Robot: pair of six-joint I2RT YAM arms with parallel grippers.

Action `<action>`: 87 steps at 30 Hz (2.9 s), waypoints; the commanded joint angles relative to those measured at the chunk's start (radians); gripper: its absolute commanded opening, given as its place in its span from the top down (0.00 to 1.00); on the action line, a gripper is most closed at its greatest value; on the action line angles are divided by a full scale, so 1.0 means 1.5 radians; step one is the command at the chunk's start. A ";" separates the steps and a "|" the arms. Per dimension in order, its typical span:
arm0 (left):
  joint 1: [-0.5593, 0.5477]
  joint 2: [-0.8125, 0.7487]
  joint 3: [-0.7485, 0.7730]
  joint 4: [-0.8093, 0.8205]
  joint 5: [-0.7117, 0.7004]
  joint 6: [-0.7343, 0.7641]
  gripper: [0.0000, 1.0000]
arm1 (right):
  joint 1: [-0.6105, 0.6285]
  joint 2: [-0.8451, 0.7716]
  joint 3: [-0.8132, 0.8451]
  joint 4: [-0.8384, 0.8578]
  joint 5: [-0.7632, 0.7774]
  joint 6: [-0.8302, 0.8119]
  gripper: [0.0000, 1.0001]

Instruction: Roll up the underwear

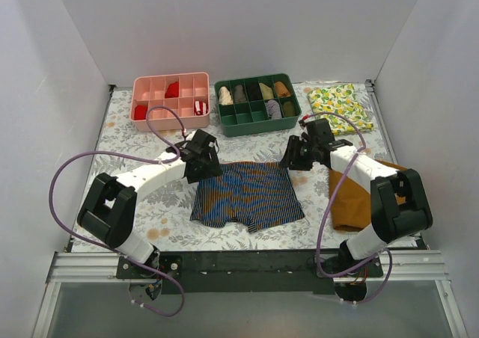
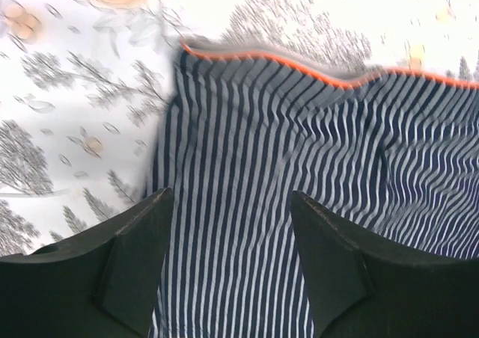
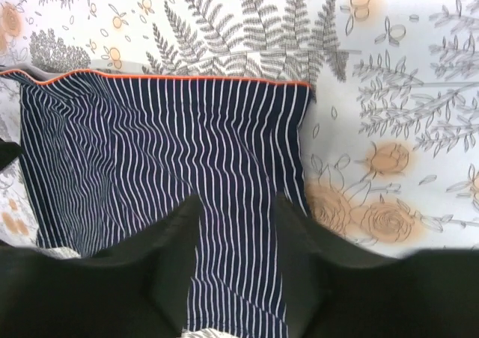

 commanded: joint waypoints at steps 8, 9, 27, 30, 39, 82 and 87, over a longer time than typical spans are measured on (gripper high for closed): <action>0.076 -0.002 -0.047 0.110 0.078 0.055 0.39 | -0.029 0.084 0.053 0.046 -0.004 0.043 0.45; 0.076 0.004 -0.049 0.119 0.080 0.056 0.39 | -0.032 0.091 0.054 0.049 -0.006 0.046 0.45; 0.083 0.018 -0.081 0.154 0.108 0.054 0.41 | -0.053 0.180 0.038 0.135 -0.035 0.091 0.50; 0.083 0.016 -0.087 0.153 0.108 0.055 0.41 | -0.056 0.185 0.028 0.149 -0.049 0.097 0.52; 0.087 0.022 -0.070 0.153 0.113 0.060 0.42 | -0.069 0.208 0.024 0.221 -0.112 0.107 0.86; 0.126 0.016 -0.012 0.199 0.296 0.151 0.75 | -0.051 -0.020 -0.073 0.194 -0.108 -0.032 0.91; 0.126 0.080 0.008 0.214 0.291 0.162 0.92 | -0.025 -0.045 -0.112 0.150 -0.150 -0.028 0.99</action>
